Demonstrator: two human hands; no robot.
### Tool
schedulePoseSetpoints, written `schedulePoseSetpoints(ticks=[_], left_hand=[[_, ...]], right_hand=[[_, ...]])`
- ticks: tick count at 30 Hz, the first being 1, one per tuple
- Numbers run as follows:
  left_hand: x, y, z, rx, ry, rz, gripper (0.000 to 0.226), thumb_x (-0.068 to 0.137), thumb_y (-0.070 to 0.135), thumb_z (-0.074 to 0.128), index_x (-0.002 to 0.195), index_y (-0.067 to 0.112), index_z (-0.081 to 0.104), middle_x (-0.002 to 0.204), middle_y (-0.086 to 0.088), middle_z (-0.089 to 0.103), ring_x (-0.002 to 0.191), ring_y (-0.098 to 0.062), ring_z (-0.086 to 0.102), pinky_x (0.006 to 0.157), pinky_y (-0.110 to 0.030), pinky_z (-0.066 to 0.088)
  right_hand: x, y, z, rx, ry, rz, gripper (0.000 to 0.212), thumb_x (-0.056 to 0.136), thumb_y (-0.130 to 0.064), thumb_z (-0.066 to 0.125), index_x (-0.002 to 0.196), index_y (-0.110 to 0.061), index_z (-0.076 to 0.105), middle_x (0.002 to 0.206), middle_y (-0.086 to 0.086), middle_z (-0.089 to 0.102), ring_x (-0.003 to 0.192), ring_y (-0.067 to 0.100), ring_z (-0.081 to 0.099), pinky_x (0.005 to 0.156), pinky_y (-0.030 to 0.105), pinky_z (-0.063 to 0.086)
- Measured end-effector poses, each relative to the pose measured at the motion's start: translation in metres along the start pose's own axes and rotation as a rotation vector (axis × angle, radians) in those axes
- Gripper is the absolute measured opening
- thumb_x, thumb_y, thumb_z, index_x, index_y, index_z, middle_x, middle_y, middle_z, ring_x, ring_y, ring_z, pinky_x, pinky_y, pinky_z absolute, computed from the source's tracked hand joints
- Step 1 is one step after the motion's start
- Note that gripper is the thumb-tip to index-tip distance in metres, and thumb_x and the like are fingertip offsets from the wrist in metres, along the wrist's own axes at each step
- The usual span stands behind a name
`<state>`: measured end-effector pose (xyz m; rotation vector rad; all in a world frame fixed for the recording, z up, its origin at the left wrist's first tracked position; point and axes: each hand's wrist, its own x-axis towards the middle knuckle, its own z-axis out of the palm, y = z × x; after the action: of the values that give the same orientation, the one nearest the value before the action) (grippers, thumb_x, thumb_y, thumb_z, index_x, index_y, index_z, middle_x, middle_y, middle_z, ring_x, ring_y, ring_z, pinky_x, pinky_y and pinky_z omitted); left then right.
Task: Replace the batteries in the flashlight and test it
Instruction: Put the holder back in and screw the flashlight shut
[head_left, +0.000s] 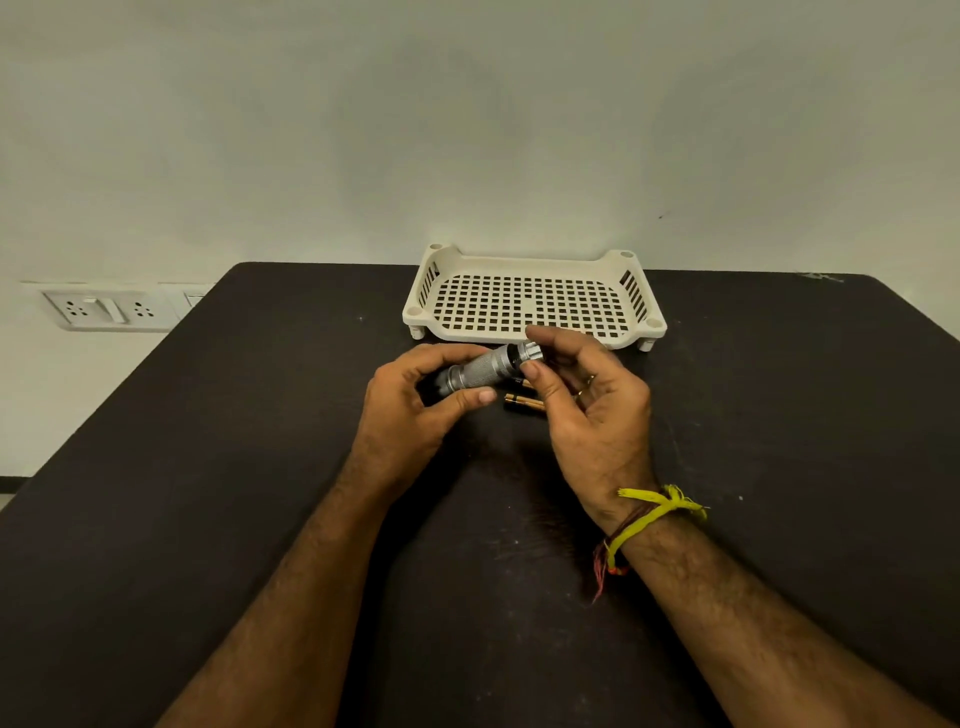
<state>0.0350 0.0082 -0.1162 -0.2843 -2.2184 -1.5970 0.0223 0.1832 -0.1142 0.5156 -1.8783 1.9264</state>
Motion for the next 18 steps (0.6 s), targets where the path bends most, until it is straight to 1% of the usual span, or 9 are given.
schedulePoseSetpoints(ticks=[3,6,8,11,13,15,18], left_hand=[[0.0,0.0,-0.001,-0.08,-0.005,-0.008,0.041,0.074,0.012,0.084,0.114,0.015,0.073,0.113,0.002,0.074,0.111,-0.01,0.068,0.097,-0.025,0.053],[0.0,0.001,-0.003,-0.16,-0.011,-0.03,0.042,0.07,0.013,0.087,0.11,0.016,0.074,0.11,0.002,0.076,0.108,-0.013,0.07,0.092,-0.024,0.055],[-0.001,0.002,-0.005,-0.209,-0.007,-0.05,0.041,0.067,0.015,0.087,0.105,0.017,0.075,0.107,0.002,0.076,0.104,-0.013,0.071,0.086,-0.022,0.056],[-0.001,0.002,-0.006,-0.284,0.009,-0.086,0.041,0.064,0.011,0.088,0.102,0.016,0.075,0.104,-0.001,0.077,0.1,-0.015,0.073,0.082,-0.022,0.057],[-0.001,0.002,-0.008,-0.309,0.028,-0.105,0.046,0.062,0.01,0.09,0.105,0.013,0.074,0.103,-0.004,0.076,0.099,-0.015,0.073,0.081,-0.023,0.057],[-0.001,0.002,-0.01,-0.32,0.05,-0.115,0.054,0.06,0.011,0.092,0.11,0.012,0.072,0.099,-0.004,0.075,0.094,-0.015,0.072,0.081,-0.025,0.058],[-0.001,0.001,-0.013,-0.336,0.061,-0.123,0.065,0.058,0.009,0.094,0.118,0.016,0.068,0.094,-0.005,0.074,0.091,-0.02,0.073,0.079,-0.03,0.06]], right_hand=[[0.002,-0.002,-0.001,0.039,0.006,0.032,0.031,0.087,0.002,0.072,0.115,-0.011,0.07,0.115,0.008,0.072,0.108,0.015,0.07,0.093,0.027,0.057],[0.002,-0.002,-0.003,0.059,0.007,0.035,0.029,0.086,0.003,0.073,0.112,-0.011,0.071,0.113,0.011,0.072,0.105,0.022,0.071,0.092,0.034,0.059],[0.002,-0.002,-0.003,0.07,-0.005,0.039,0.027,0.086,0.003,0.073,0.11,-0.009,0.072,0.11,0.014,0.072,0.103,0.025,0.072,0.089,0.034,0.06],[0.002,-0.003,-0.003,0.126,-0.006,0.049,0.028,0.084,0.005,0.074,0.108,-0.009,0.072,0.108,0.015,0.073,0.099,0.021,0.073,0.084,0.026,0.06],[0.001,-0.003,-0.001,0.16,-0.013,0.041,0.028,0.082,0.006,0.075,0.107,-0.008,0.072,0.107,0.013,0.074,0.098,0.018,0.074,0.081,0.022,0.059],[0.0,-0.002,0.0,0.18,-0.044,0.041,0.029,0.081,0.007,0.075,0.107,-0.007,0.071,0.106,0.009,0.075,0.099,0.019,0.075,0.081,0.023,0.06],[-0.001,0.001,-0.001,0.204,-0.112,0.088,0.031,0.081,0.009,0.075,0.107,-0.007,0.071,0.105,0.005,0.077,0.101,0.02,0.075,0.083,0.028,0.061]])
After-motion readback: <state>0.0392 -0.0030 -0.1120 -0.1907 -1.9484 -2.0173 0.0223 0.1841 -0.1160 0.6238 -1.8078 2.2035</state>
